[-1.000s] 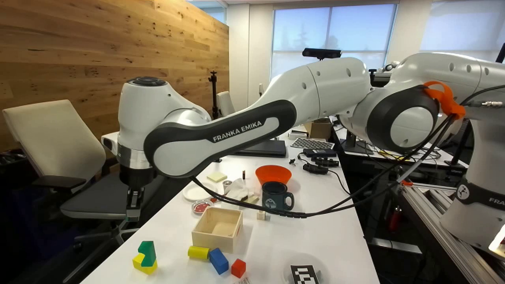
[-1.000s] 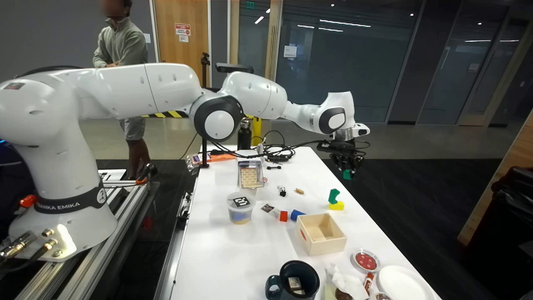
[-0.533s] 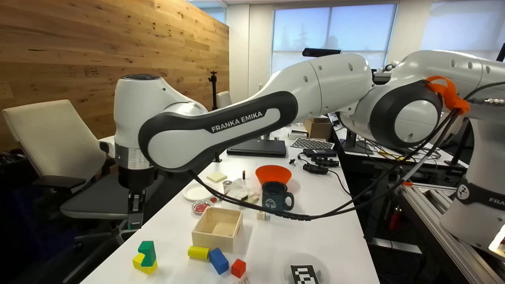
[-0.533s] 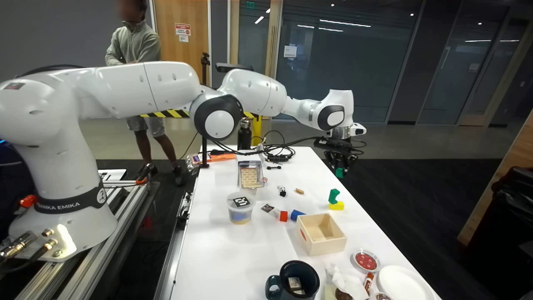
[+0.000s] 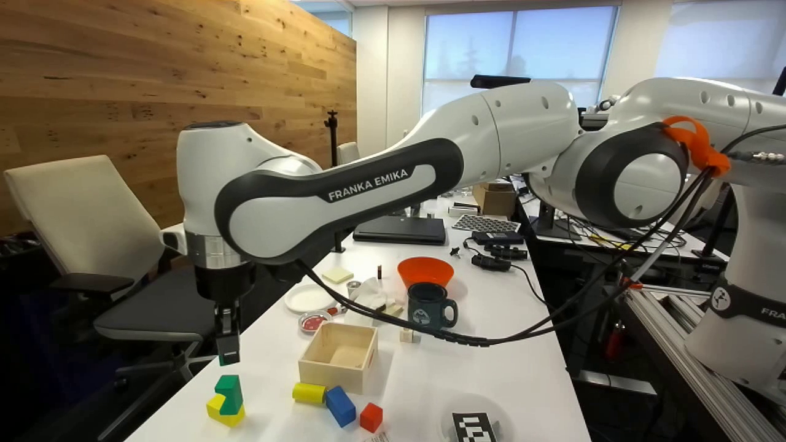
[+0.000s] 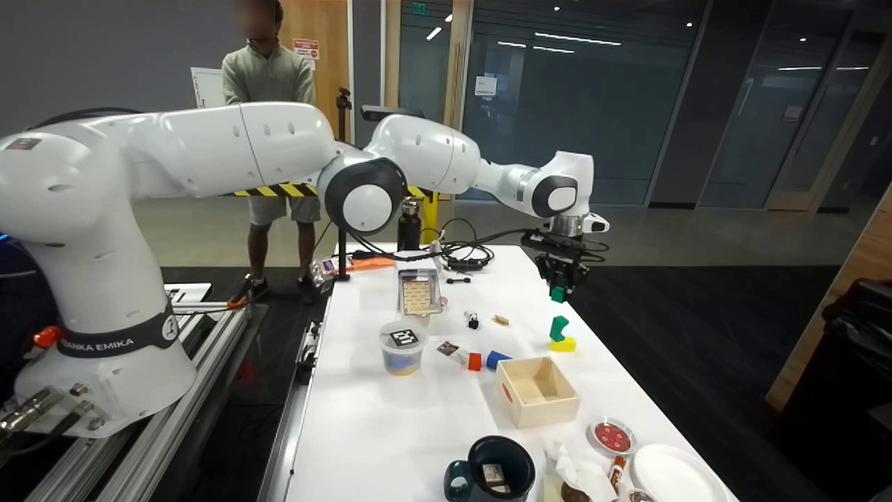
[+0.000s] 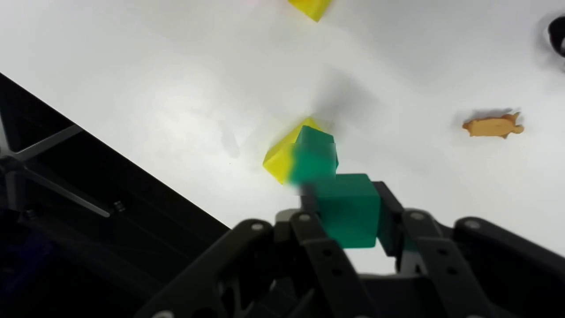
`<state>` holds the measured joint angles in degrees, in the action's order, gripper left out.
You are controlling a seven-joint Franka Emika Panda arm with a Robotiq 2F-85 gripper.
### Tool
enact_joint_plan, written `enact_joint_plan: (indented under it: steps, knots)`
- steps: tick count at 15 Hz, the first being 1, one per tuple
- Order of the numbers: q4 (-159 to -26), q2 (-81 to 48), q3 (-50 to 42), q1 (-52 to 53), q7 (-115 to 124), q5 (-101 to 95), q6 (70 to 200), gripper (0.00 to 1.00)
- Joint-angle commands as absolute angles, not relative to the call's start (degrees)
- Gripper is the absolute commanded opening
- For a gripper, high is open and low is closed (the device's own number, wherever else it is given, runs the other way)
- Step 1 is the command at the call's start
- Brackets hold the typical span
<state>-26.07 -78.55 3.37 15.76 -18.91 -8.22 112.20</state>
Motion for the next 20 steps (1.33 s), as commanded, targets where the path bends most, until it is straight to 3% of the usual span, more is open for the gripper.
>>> enact_joint_plan:
  steps: [1, 20]
  knots:
    - [-25.2, -79.1, 4.3, 15.2, -22.1, -6.5, 113.3, 0.09]
    - [-25.1, -81.9, 4.6, 15.0, -22.9, -6.5, 116.5, 0.09]
